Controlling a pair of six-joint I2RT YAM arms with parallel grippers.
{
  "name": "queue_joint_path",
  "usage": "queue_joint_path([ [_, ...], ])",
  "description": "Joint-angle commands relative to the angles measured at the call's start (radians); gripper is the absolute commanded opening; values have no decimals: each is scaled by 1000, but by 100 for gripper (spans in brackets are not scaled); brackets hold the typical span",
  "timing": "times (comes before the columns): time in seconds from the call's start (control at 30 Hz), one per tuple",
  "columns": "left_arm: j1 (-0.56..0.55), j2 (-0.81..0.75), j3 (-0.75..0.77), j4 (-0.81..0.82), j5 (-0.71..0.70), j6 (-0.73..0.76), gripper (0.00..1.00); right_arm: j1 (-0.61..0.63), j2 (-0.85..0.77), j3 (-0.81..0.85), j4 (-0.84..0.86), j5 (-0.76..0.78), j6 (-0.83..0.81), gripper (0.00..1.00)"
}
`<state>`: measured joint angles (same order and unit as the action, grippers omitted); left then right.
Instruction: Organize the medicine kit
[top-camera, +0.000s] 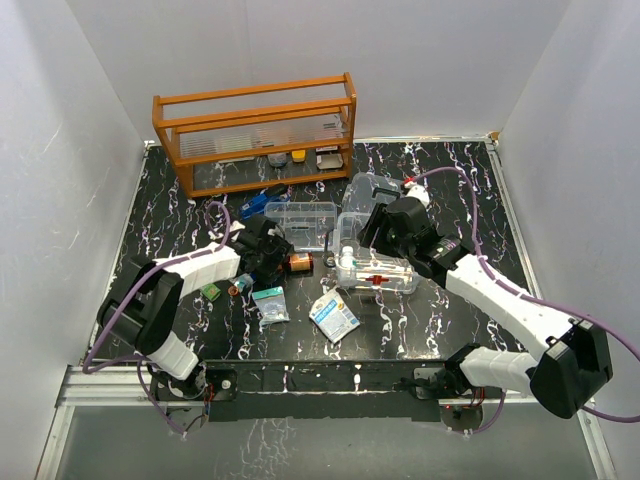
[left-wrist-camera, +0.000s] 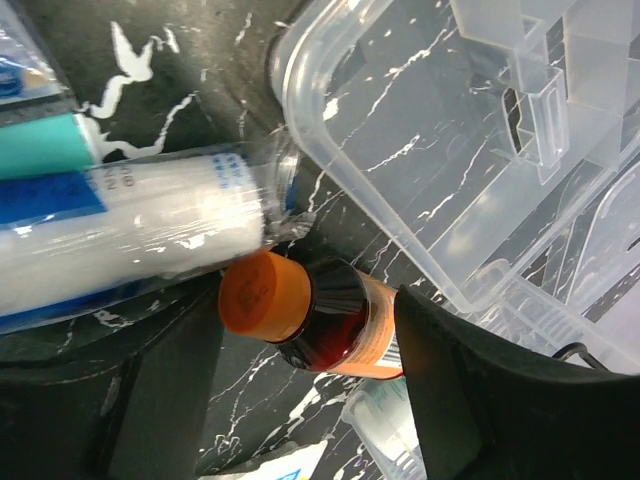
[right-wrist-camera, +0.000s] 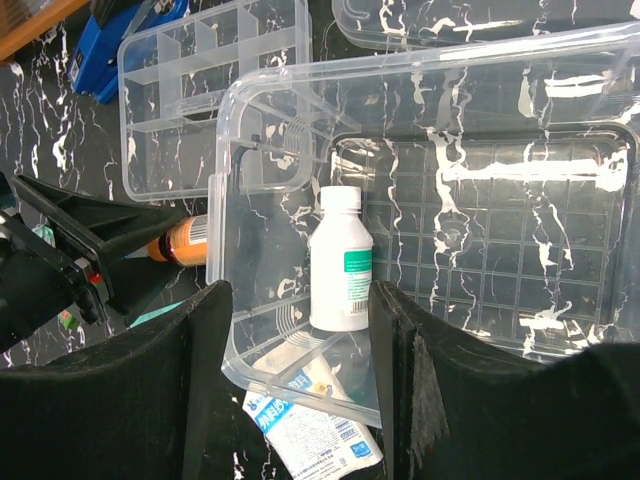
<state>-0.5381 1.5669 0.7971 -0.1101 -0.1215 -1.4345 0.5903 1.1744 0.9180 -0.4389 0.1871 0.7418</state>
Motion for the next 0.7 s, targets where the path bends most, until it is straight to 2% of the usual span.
queue_joint_path([
  [0.0, -2, 12, 48, -31, 8, 32, 62, -3, -37, -5, 38, 43, -6, 54],
  [0.13, -3, 16, 52, -63, -8, 76, 49, -4, -43, -6, 33, 50, -7, 54],
  [0.33, -3, -1, 49, -56, -10, 154, 37, -3, -46, -5, 35, 40, -12, 54],
  [0.53, -2, 4, 85, -37, 35, 319, 36, -3, -38, 1, 49, -11, -33, 54],
  [0.67, -3, 20, 114, -27, 79, 403, 40, -3, -36, -4, 59, -32, -35, 54],
])
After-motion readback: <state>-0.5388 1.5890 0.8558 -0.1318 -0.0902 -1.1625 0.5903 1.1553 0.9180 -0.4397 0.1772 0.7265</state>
